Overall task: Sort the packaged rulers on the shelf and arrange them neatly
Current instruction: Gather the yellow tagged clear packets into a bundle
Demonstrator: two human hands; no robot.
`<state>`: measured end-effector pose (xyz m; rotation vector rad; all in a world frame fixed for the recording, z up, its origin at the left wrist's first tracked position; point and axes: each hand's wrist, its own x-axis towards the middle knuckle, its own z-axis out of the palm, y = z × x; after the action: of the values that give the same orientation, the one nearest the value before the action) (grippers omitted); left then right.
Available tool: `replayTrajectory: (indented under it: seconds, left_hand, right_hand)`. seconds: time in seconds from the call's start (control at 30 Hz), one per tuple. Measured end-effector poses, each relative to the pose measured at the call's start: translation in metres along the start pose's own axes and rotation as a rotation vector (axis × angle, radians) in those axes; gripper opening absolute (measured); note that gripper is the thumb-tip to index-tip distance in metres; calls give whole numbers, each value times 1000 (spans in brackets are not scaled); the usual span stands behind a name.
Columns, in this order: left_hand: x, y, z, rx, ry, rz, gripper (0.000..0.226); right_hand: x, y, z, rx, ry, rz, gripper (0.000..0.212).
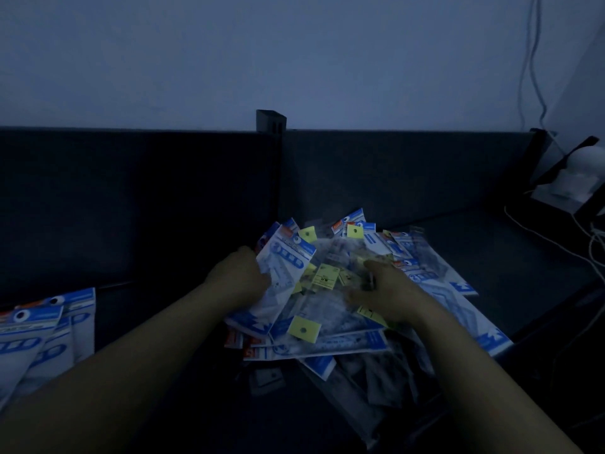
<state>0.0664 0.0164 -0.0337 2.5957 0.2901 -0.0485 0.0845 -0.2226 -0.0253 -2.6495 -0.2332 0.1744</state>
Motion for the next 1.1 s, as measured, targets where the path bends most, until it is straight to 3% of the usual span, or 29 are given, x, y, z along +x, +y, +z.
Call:
replayTrajectory:
  seconds: [0.07,0.13,0.27,0.43,0.57,0.63,0.7,0.8,0.83,0.93,1.03,1.1]
  left_hand:
    - [-5,8,7,249,150,83,58]
    - [-10,25,17,255,156,236,63]
    - [-15,57,36,47,-122,289,50]
    - [-10,69,35,-28,-114,285,11]
    - [-10,65,37,-116,-94,305,22]
    - [-16,67,42,-47,-138,318,41]
    - [-21,73,46,29,-144,314,65]
    - [-19,76,41,6,-131,316,28]
    - [-16,73,37,-32,-127,284,29]
    - [-5,57,20,-132,-74,218,22]
    - [7,43,8,-187,-66,151,45]
    - [11,36,7,-220,-70,118,48]
  right_hand:
    - [-3,4,-6,43,-12,-1,51]
    - [-6,11,-11,20,-4,4,39]
    - [-7,26,-14,-13,32,34,33]
    - [-8,36,-16,140,117,114,52]
    - [-8,41,-21,179,231,126,29]
    - [-7,40,-22,206,251,148,18]
    - [-8,39,-23,198,254,161,33]
    - [-8,44,-29,235,290,197,25]
    - [-9,47,-32,252,303,202,22]
    - [-18,51,-39,234,201,219,18]
    - [-32,45,-38,125,41,230,21]
    - [-37,40,-33,70,-36,218,32]
